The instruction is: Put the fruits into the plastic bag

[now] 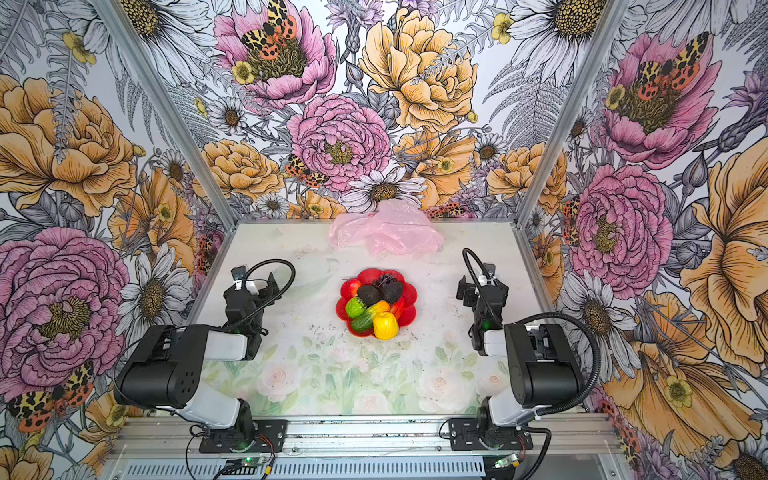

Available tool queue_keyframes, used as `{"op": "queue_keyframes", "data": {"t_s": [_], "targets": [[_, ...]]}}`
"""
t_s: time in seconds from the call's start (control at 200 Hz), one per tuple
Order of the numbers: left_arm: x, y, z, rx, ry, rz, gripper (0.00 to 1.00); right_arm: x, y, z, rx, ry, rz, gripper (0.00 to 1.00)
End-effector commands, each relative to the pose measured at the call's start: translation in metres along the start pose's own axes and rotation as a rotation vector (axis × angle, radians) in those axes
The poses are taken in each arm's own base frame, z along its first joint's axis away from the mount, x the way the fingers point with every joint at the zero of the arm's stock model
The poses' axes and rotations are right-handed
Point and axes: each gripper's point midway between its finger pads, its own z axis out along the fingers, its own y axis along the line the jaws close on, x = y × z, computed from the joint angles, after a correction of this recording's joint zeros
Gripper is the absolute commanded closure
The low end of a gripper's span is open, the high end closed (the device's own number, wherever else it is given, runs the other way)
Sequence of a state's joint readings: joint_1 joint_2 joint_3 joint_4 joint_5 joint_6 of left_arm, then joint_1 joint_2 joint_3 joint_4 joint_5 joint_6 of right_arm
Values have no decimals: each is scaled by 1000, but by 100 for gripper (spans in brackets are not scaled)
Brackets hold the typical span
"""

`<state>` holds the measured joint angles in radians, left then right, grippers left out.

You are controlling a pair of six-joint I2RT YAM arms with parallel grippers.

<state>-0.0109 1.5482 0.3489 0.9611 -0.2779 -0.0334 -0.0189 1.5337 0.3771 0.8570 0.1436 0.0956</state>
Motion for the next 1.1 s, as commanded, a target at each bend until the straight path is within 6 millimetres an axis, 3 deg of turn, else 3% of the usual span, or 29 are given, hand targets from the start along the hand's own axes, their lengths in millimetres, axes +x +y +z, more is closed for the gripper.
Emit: {"op": "queue_keyframes", "data": {"t_s": [0.0,0.876,0.986,1.096], "targets": [[-6,-5,2,19,-18,7,1,-8,-2,1,16,-29,13,1],[-6,-5,2,19,-18,7,1,-8,-2,1,13,-30,16,0],[-17,-3,0,4,-10,7,1,-14,-12,-4,65,-48,39,1],[-40,-11,2,25,47,28,1,-22,-19,-14,106,-58,49,0]]}}
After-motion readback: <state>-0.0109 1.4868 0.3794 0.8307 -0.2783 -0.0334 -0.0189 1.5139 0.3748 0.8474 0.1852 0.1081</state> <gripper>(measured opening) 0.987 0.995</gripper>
